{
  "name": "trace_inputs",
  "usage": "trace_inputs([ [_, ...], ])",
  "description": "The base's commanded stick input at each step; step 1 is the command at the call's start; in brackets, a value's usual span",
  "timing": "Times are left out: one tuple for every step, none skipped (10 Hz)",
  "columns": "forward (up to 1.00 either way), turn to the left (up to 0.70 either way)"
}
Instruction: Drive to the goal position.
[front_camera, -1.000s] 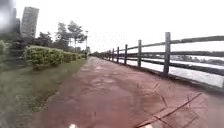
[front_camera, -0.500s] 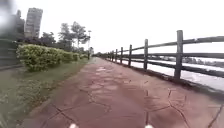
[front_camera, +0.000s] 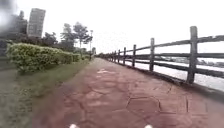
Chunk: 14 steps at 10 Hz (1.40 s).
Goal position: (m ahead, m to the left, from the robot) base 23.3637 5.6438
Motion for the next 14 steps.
trace_inputs([
  [0.85,0.01],
  [0.85,0.01],
  [0.85,0.01],
  [0.85,0.01],
  [0.85,0.01],
  [0.85,0.01],
  [0.85,0.01],
  [0.85,0.01],
  [0.85,0.01],
  [0.85,0.01],
  [0.85,0.01],
  [0.85,0.01],
  [0.85,0.01],
  [0.85,0.01],
])
